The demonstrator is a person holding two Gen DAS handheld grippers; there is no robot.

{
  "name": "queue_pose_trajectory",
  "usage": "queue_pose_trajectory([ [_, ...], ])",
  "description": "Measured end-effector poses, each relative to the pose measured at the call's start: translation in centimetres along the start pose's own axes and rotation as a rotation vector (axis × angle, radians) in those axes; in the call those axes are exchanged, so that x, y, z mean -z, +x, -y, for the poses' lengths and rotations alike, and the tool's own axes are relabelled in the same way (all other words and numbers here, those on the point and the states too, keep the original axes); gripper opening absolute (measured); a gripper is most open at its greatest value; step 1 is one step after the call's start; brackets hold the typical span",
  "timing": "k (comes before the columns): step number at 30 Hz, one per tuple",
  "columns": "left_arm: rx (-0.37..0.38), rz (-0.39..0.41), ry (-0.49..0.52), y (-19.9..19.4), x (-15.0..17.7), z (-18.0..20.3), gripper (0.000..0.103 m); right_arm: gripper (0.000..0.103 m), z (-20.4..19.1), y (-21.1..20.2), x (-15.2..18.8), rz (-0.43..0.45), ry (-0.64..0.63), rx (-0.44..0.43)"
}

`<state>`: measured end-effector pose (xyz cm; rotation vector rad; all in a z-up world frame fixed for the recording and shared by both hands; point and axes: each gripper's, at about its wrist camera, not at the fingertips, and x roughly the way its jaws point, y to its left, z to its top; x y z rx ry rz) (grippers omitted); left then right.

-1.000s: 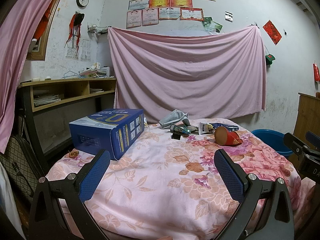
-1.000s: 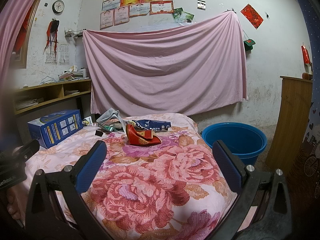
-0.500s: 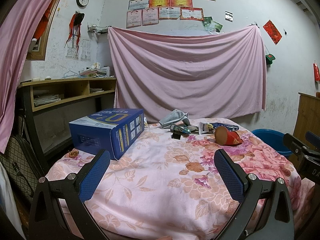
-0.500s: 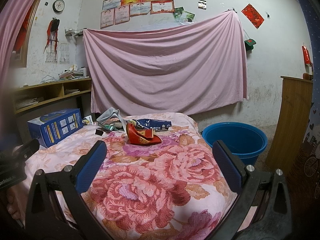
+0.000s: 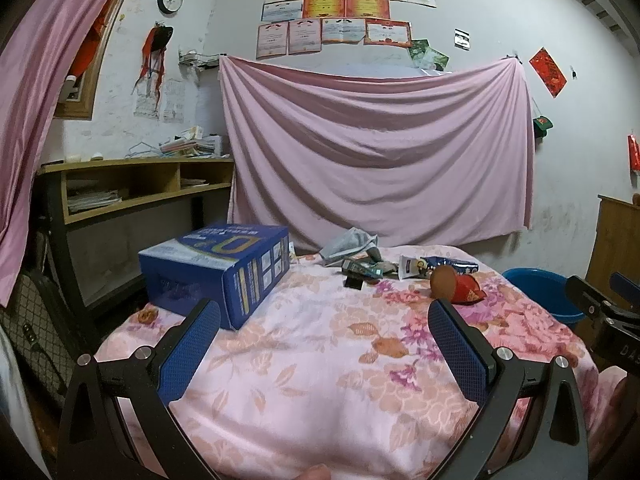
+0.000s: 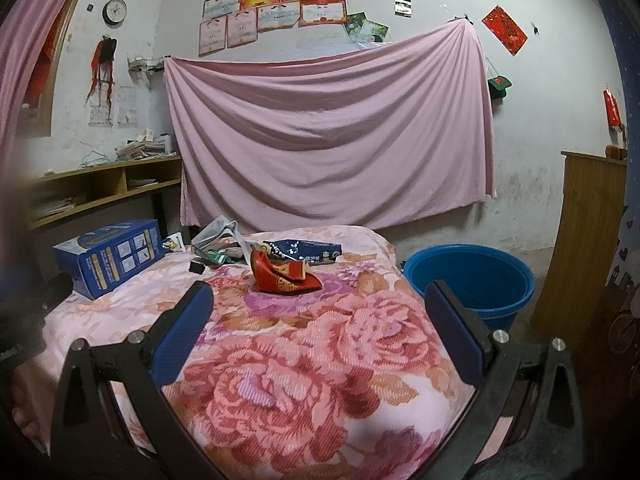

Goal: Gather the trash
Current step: 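Move the right gripper to the red paper cup and close on it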

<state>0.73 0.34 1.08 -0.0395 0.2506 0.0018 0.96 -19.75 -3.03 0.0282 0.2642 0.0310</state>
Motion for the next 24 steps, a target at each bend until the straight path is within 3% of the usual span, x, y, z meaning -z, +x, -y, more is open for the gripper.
queue_pose_trajectory([
  [14,0.031,0.060,0.021,4.6,-4.2,-0.2,0.102,0.103,0.6,3.7,-5.7,0.084,-0.039,-0.009],
  [24,0.055,-0.044,0.010,10.3,-5.1,-0.2,0.102,0.103,-0.1,9.9,-6.6,-0.047,-0.071,-0.108],
])
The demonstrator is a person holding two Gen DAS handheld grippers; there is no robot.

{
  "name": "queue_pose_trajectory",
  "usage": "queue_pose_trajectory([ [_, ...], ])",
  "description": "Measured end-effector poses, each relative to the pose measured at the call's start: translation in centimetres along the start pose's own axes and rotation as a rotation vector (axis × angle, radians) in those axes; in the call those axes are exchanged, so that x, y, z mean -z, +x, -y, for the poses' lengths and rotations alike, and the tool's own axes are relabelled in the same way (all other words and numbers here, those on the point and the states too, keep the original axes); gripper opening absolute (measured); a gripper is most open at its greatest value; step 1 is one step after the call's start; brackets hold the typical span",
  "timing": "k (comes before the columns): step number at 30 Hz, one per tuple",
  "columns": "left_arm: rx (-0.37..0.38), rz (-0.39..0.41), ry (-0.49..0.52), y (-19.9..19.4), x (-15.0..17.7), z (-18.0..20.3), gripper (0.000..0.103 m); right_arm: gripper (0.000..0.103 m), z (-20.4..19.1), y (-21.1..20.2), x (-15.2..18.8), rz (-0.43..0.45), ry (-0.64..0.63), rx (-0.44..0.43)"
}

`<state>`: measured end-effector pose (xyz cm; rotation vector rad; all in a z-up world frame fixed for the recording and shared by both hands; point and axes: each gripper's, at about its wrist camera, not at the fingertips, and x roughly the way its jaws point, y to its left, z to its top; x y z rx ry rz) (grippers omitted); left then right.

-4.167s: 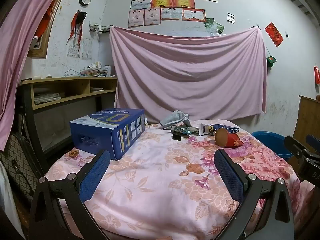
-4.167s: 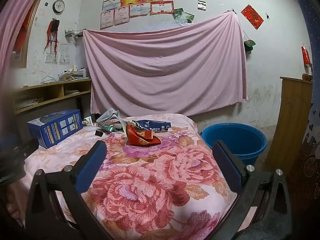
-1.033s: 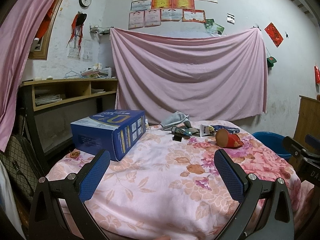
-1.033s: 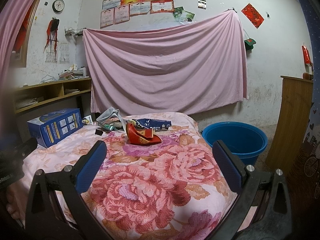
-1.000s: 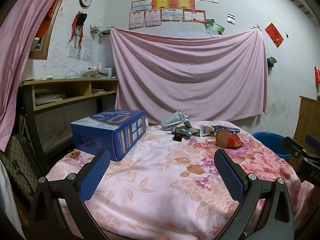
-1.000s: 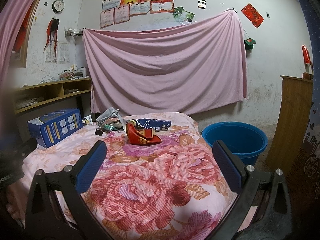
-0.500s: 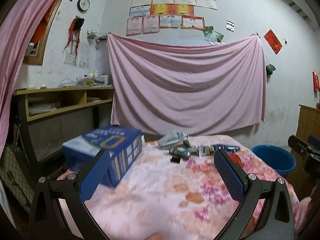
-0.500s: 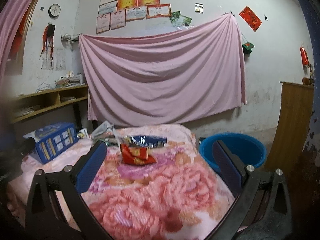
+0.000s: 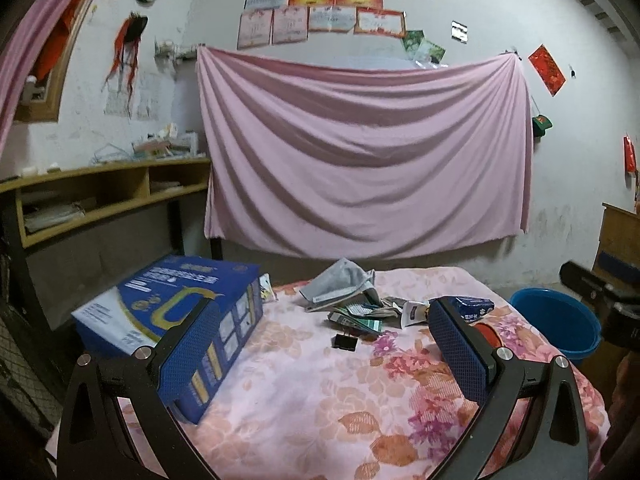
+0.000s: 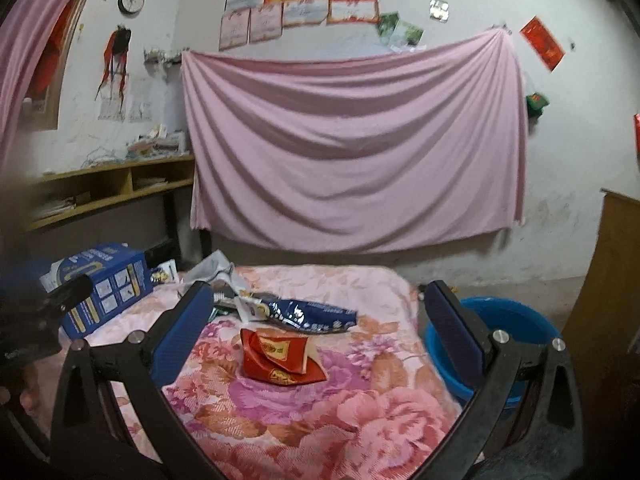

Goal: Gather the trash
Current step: 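Move the right gripper to the red paper cup and close on it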

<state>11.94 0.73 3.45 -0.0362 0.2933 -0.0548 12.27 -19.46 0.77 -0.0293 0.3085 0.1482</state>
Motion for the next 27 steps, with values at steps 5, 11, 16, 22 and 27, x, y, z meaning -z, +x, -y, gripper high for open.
queue_pose_trajectory([
  [5,0.014,-0.068,0.014,2.5,0.1,0.2,0.099,0.103,0.1,2.5,0.4,-0.088,-0.001,-0.029],
  [11,0.038,-0.205,0.051,5.7,0.6,0.4,0.068,0.103,0.3,6.0,1.1,-0.239,0.014,-0.074],
  [16,0.050,-0.315,0.070,7.9,0.9,0.7,0.057,0.103,0.1,8.3,1.6,-0.352,0.039,-0.142],
  [22,0.072,-0.397,0.072,10.3,1.4,0.7,0.055,0.103,-0.8,10.5,2.3,-0.436,0.036,-0.185],
  [27,0.101,-0.505,0.033,13.1,2.0,0.1,0.055,0.103,-1.2,12.4,2.9,-0.516,0.034,-0.208],
])
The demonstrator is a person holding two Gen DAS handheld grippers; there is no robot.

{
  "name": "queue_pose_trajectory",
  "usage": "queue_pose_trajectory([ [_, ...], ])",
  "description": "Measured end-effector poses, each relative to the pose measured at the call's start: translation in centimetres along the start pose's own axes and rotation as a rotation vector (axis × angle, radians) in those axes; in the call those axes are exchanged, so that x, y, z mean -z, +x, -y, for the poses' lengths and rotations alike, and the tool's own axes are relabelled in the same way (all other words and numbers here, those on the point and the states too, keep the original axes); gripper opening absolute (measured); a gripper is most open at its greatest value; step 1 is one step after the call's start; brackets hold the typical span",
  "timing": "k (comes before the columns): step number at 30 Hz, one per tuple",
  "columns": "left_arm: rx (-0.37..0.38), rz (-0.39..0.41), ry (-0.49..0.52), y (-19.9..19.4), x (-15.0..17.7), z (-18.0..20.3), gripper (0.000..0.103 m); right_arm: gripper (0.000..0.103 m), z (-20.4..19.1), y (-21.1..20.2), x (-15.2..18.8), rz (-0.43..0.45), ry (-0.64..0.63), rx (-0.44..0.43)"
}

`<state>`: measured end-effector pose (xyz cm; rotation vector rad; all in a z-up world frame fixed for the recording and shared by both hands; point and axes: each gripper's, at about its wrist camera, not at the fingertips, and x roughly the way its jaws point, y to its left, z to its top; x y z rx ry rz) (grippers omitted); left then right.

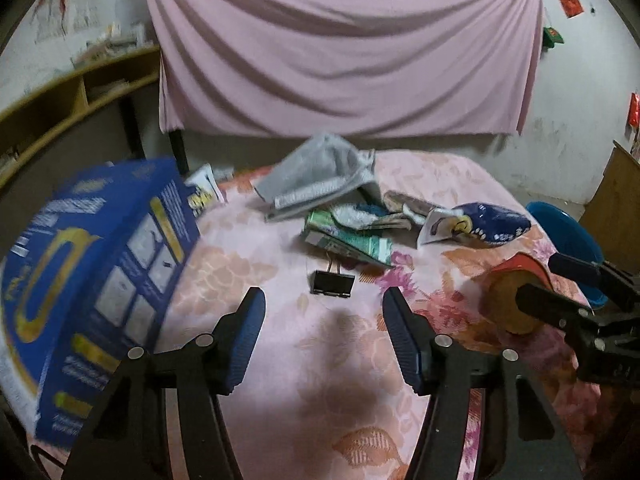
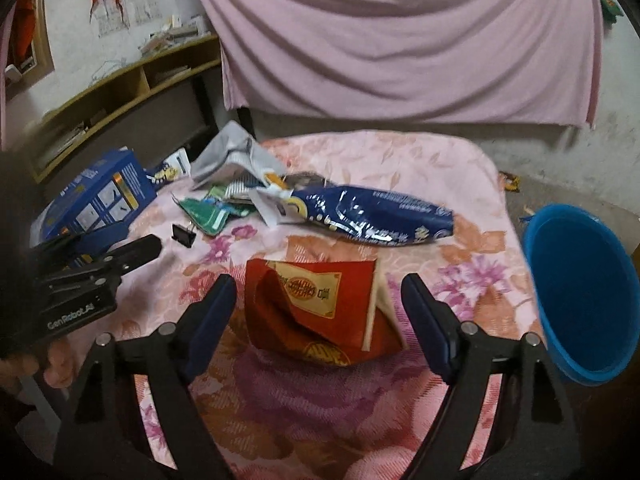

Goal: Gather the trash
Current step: 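Move the right gripper to the red paper cup and close on it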

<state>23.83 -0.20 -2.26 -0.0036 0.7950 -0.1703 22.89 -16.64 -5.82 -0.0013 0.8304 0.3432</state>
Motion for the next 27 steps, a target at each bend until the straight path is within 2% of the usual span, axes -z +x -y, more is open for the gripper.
queue_pose_trajectory([
  [6,0.022,-0.102,-0.034,2.4,-0.9,-0.9,0.055,0.103,-0.1,1.7,0.0,-0.078,-0.005,-0.003],
  [10,0.018,-0.133,-0.034,3.2,-1.3,-1.3,0.055,0.097,0.2,2.1,0.1,-0.097,0.004,-0.008],
  [15,-0.001,-0.142,-0.012,3.6,-1.9,-1.3,0.044,0.096,0.4,2.2,0.0,-0.100,0.015,-0.029],
  [18,-0.006,-0.144,0.019,3.9,-1.8,-0.6,0.032,0.094,0.5,1.9,0.1,-0.085,0.024,-0.054],
  [20,-0.004,-0.143,0.045,3.9,-1.6,0.0,0.021,0.087,0.6,1.6,0.1,-0.071,0.025,-0.076],
  [27,-0.022,-0.116,0.068,3.0,-0.7,1.2,0.021,0.081,0.7,1.2,0.3,-0.061,0.025,-0.113],
])
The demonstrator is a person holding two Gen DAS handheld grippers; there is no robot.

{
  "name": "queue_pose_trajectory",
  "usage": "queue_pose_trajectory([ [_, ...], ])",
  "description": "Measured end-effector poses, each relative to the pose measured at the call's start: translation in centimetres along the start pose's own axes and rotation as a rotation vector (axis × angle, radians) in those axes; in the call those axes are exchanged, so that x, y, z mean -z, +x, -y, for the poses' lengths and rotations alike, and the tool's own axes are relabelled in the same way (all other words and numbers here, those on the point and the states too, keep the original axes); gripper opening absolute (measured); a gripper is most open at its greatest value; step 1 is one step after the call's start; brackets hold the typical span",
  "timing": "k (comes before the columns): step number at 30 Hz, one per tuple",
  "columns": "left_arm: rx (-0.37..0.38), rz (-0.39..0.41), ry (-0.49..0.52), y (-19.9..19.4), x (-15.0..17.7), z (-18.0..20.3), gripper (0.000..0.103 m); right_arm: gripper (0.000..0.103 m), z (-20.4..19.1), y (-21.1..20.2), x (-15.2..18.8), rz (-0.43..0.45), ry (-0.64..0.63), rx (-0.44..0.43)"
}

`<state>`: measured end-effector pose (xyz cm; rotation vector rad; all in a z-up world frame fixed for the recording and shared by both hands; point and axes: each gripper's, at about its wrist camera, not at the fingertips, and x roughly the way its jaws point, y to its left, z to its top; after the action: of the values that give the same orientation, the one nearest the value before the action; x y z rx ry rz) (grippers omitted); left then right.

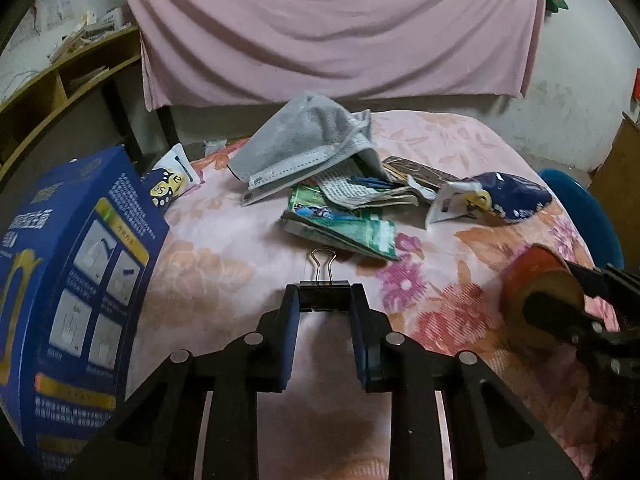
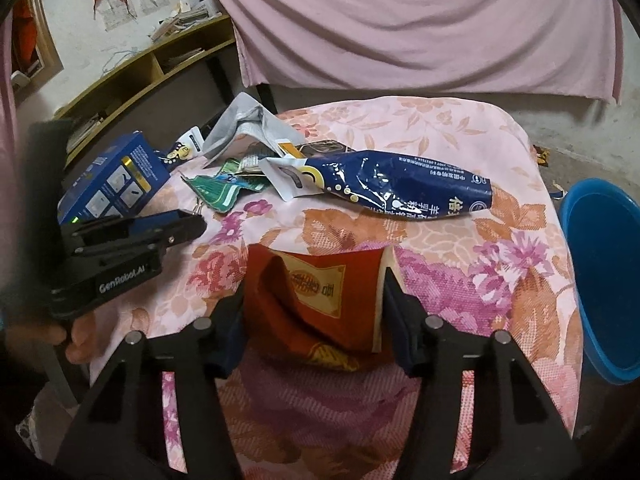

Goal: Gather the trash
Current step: 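Move the right gripper to the red paper cup and close on it, then carry the red paper cup with the right gripper over the blue bucket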

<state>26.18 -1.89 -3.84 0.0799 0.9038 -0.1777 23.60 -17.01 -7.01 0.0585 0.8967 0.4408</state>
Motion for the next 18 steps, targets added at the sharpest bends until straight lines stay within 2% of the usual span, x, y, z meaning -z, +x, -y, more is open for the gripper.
queue_pose_trajectory([
  [6,0.007,0.079,-0.008,-1.8,1.2,1.7,0.021,0.076,0.2,-1.2,0.4,0.044,-0.005,-0.028],
  [12,0.025,0.197,-0.020,-4.2,1.3,3.4,0.021,0.076,1.6,-3.9,0.6,0.163,0.033,-0.073],
  [15,0.056,0.296,-0.021,-6.0,0.2,5.1,0.021,0.076,2.6,-6.7,0.4,0.294,0.024,-0.006],
  [18,0.107,0.398,-0.021,-7.7,-1.5,7.3,0.021,0.076,4.3,-10.6,0.2,0.468,0.021,0.112],
])
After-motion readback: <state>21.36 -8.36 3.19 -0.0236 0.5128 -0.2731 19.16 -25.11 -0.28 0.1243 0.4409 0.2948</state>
